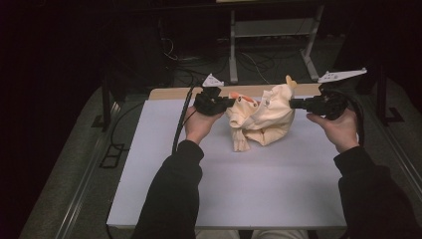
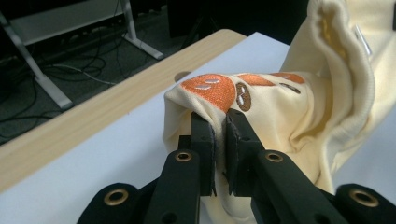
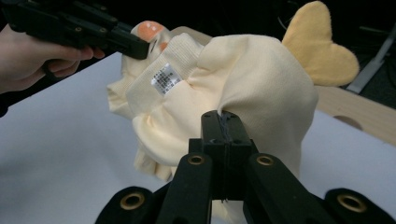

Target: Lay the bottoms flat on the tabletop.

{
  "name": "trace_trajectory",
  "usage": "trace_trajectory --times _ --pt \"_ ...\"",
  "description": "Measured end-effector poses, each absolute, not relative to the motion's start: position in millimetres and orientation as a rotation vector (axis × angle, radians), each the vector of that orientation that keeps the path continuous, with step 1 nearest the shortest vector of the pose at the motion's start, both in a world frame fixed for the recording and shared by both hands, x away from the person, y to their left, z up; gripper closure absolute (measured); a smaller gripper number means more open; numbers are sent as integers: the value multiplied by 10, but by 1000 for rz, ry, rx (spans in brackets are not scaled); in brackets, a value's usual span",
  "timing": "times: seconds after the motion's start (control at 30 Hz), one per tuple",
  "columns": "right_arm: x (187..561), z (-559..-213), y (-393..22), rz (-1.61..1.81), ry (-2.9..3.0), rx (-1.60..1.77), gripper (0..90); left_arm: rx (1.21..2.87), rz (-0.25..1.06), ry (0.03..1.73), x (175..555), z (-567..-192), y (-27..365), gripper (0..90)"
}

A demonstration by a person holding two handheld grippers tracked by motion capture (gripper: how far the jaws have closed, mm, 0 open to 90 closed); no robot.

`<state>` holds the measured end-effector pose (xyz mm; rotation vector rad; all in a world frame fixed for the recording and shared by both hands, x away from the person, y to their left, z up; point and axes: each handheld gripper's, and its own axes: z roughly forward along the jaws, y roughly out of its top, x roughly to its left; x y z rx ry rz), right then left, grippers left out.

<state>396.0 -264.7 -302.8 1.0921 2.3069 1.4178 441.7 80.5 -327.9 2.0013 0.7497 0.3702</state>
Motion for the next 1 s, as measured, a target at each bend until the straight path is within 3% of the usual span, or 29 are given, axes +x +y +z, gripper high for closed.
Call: trace_trajectory --times 1.0 --pt "3593 -3879 -2298 1440 2548 1001 887 1955 312 833 4360 -3703 998 814"
